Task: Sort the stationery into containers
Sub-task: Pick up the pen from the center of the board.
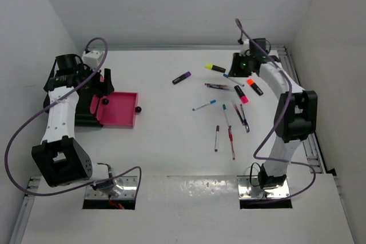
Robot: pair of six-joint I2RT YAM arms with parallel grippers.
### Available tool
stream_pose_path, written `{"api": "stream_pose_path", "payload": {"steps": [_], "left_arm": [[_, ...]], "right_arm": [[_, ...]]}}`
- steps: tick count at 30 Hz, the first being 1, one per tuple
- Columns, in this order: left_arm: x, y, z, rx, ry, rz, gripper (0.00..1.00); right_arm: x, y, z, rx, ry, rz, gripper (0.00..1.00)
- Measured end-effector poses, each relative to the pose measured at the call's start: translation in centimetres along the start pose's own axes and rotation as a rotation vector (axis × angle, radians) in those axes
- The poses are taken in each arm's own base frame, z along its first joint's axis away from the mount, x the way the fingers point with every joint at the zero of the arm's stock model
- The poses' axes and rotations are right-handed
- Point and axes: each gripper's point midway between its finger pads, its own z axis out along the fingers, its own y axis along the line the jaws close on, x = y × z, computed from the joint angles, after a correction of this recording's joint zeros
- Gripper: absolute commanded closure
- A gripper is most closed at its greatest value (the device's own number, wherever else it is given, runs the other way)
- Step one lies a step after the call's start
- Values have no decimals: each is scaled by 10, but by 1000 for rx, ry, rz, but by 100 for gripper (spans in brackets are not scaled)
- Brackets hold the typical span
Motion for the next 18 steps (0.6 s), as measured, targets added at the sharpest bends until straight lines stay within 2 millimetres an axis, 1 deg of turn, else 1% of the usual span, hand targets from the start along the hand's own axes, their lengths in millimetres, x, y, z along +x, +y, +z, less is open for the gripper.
{"api": "stream_pose_path", "payload": {"steps": [2, 3, 5, 7, 10, 12, 14, 18], "left_arm": [[-1, -8, -2, 9, 3, 8, 16], [-2, -10, -2, 9, 3, 9, 16], [-3, -12, -3, 7, 1, 6, 16], [-2, -13, -2, 5, 4, 1, 16], [1, -14, -1, 4, 14, -4, 16], [4, -14, 0, 0, 23, -10, 16], [6, -14, 1, -4, 27, -16, 16], [8, -14, 1, -7, 30, -21, 16]], "right_arm": [[10, -43, -12, 87, 42, -1, 70], [19, -58, -14, 114, 78, -10, 70], [41, -77, -13, 145, 162, -36, 69], [66, -86, -9, 155, 262, -75, 67], [89, -92, 0, 154, 350, -109, 64], [102, -96, 3, 154, 399, -137, 62], [107, -101, 5, 162, 425, -159, 60], [104, -111, 10, 186, 433, -201, 57]]}}
